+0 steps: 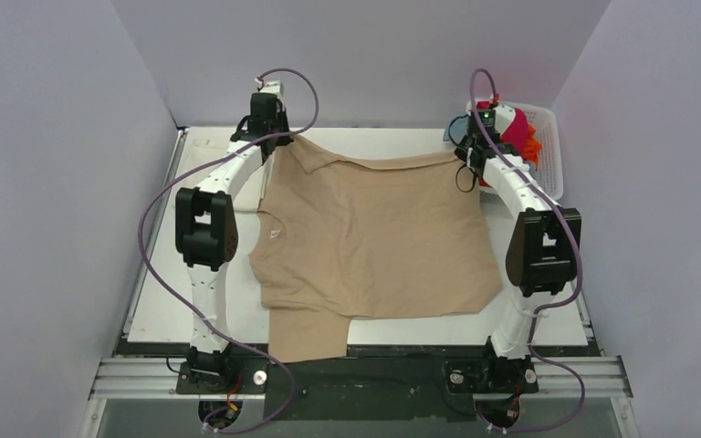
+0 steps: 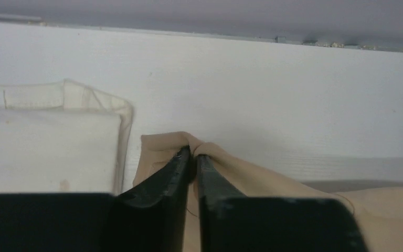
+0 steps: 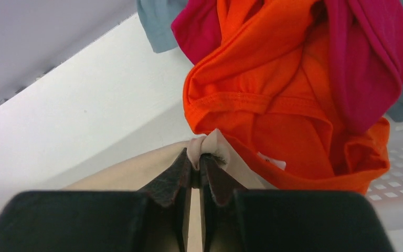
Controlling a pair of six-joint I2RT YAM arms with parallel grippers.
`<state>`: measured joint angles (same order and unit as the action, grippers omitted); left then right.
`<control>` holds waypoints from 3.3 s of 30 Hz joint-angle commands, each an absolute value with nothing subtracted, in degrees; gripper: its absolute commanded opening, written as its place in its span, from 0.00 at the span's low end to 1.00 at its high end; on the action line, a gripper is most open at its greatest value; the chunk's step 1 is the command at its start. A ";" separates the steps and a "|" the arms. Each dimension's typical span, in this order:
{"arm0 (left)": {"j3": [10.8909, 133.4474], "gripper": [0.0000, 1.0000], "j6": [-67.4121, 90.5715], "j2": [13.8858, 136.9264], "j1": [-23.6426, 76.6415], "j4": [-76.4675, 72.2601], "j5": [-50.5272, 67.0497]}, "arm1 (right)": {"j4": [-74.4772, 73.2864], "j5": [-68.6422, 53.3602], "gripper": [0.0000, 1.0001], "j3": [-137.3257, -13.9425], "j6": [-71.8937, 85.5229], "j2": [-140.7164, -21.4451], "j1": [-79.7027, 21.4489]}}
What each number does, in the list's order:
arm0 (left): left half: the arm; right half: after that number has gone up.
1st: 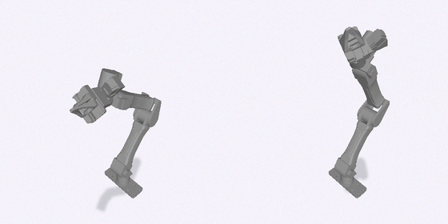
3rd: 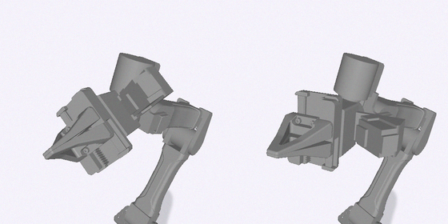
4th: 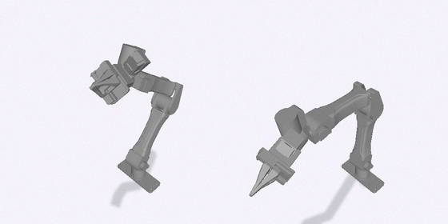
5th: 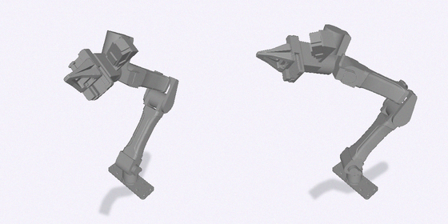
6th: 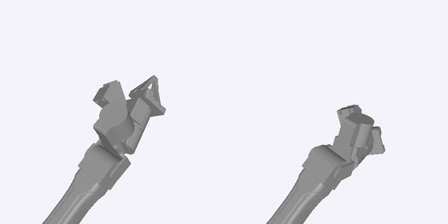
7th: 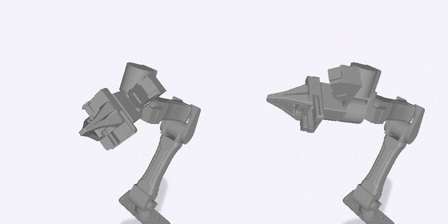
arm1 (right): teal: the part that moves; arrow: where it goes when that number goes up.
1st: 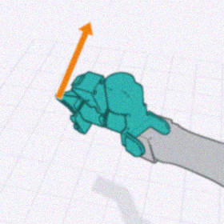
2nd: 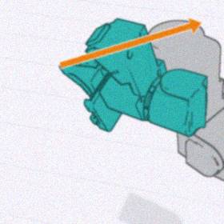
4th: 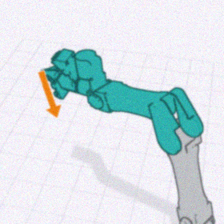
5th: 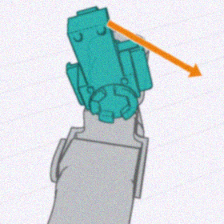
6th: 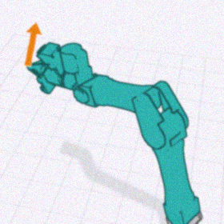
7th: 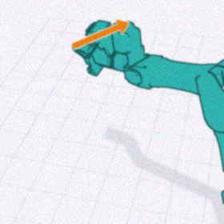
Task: Fold and stack the t-shirts
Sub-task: Flatten out the tshirt
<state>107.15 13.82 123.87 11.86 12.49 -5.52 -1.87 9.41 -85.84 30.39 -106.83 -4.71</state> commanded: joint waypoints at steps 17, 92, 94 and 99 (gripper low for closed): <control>104.89 0.86 22.23 112.61 12.86 22.45 -1.70 | -10.58 12.47 0.77 -89.30 26.69 -104.47 -13.51; 93.42 0.97 33.87 115.24 19.17 -0.35 1.84 | -12.75 7.25 0.79 -71.61 27.83 -103.79 -19.80; 85.45 0.97 34.26 110.44 19.15 -0.12 1.01 | -12.45 7.06 0.79 -68.08 29.14 -102.22 -20.47; 71.64 0.97 35.49 103.89 19.48 3.63 4.28 | -10.93 6.53 0.79 -61.18 30.50 -99.57 -23.87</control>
